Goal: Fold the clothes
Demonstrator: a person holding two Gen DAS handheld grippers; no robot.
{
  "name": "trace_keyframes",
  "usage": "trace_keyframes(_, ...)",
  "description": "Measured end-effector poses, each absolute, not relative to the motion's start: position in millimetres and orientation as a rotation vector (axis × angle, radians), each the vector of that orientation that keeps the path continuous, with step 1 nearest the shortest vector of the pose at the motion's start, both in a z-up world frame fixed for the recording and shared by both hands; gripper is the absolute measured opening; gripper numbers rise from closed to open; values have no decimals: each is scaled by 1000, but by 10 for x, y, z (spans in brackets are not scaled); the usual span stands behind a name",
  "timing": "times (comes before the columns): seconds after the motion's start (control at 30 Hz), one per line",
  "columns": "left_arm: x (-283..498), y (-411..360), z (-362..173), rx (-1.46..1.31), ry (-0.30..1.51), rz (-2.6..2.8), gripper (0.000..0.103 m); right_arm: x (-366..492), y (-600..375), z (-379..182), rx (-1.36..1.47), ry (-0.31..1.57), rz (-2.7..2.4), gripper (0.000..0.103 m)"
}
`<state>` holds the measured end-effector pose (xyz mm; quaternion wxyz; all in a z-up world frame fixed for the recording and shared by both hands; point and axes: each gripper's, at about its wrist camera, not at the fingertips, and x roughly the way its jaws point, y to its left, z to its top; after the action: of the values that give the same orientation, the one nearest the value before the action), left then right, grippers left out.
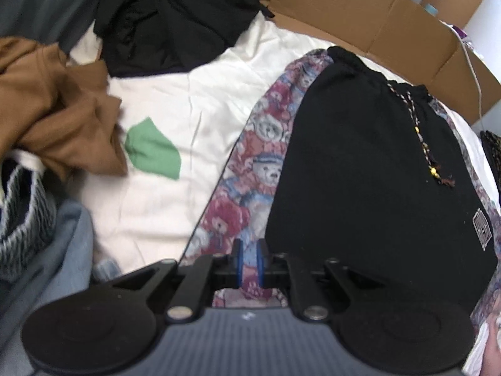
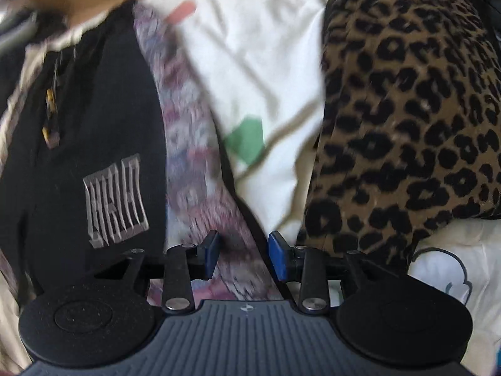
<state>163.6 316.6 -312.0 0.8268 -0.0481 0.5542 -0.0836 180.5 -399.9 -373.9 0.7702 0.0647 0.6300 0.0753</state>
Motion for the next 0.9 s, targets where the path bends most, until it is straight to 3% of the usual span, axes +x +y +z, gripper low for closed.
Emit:
trace_keyframes(0.03,1617,3162,-3127,-105,1180,-173,8,1791,-4008,-3765,131,1374,157,38)
trace_keyframes(0.07,1597,3155,-3134,-107,1183,-168,8,1777,-4018,-3791,122,1381,150,24)
trace_keyframes(0.1,1575,3148,-3142,-109,1186,-161,8,1762,-4028,-3817,113,1388,144,2)
trace_keyframes(0.37,1365,3163,-3254,-125,1210,-116,8,1550,-4259,-4002,75,1464,-29,0)
trace_keyframes(0.9,1023,3627,-3210,-217,1147,102,8,1389,-4074,-3561,238,1294,-75,2)
